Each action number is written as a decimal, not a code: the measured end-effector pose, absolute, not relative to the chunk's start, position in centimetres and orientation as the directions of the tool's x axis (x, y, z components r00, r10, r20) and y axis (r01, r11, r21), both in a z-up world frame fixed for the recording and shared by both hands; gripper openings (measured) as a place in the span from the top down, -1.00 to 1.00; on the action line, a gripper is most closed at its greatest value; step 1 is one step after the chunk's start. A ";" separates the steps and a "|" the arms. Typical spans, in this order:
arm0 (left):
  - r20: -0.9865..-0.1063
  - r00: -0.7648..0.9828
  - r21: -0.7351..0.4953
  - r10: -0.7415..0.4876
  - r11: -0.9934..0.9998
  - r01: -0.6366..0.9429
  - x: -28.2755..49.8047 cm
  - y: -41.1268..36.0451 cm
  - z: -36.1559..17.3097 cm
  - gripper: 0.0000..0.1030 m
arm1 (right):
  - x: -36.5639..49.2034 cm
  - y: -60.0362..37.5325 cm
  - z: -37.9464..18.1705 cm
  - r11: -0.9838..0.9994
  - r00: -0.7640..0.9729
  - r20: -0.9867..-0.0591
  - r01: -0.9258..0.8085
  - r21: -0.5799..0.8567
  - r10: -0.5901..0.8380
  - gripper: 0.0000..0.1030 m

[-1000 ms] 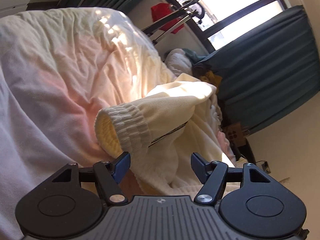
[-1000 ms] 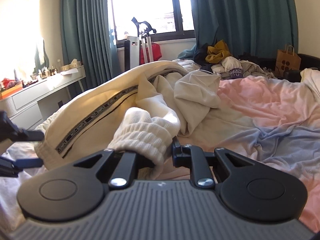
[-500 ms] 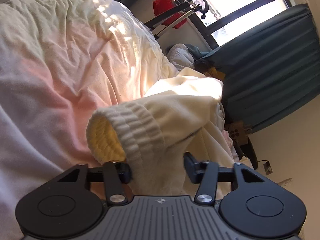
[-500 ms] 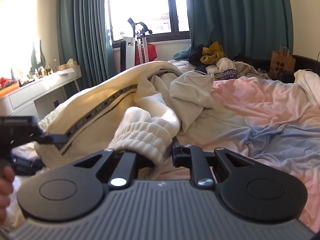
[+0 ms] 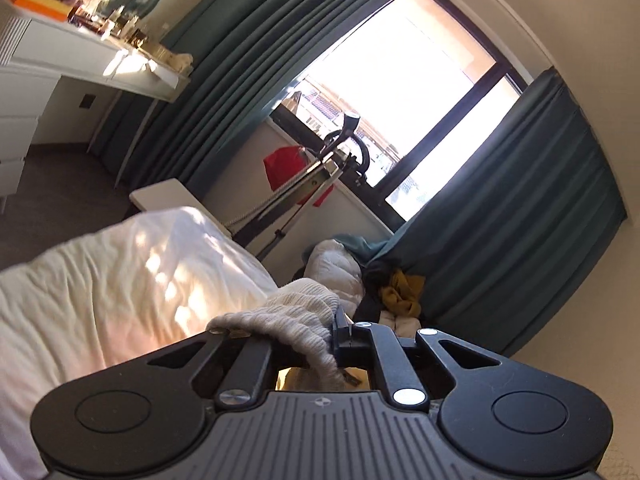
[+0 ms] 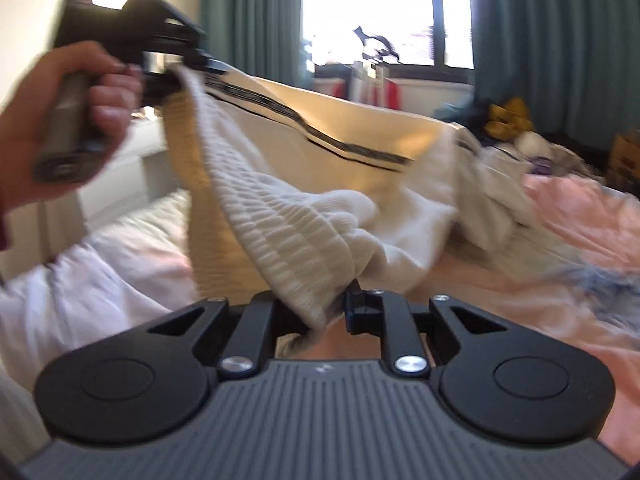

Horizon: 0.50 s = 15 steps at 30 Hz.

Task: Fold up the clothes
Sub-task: 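Lay the sweatpants flat on the bed and open both grippers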

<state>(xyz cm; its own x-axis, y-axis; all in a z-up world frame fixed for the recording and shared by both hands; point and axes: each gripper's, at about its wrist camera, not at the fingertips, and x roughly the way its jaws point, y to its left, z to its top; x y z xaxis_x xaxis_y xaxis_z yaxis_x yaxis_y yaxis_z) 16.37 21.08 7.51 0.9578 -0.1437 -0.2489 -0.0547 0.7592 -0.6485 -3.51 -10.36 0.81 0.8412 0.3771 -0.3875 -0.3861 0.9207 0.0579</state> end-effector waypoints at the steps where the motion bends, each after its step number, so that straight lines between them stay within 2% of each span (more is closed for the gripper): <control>1: -0.254 0.958 -0.639 -0.133 0.767 -0.063 17.4 22.3 8.2 0.85 | -3.1 -9.1 1.4 0.907 0.832 -0.371 -0.414 0.082 0.413 0.65; 5: -0.295 0.953 -0.600 -0.072 0.790 -0.126 22.0 27.5 9.3 0.85 | -0.9 -4.0 2.8 0.836 0.777 -0.310 -0.525 0.159 0.548 0.65; 8: -0.361 0.932 -0.560 -0.021 0.804 -0.199 26.3 31.1 7.4 0.85 | 1.3 -0.1 3.0 0.770 0.722 -0.270 -0.605 0.201 0.638 0.65; 12: -0.474 0.880 -0.493 0.022 0.822 -0.286 31.9 35.1 1.7 0.84 | 5.7 4.0 -0.4 0.737 0.664 -0.324 -0.631 0.240 0.674 0.65; 15: -0.553 0.833 -0.497 0.002 0.802 -0.331 34.8 37.6 -3.7 0.84 | 8.5 5.5 -2.8 0.724 0.624 -0.373 -0.631 0.278 0.687 0.65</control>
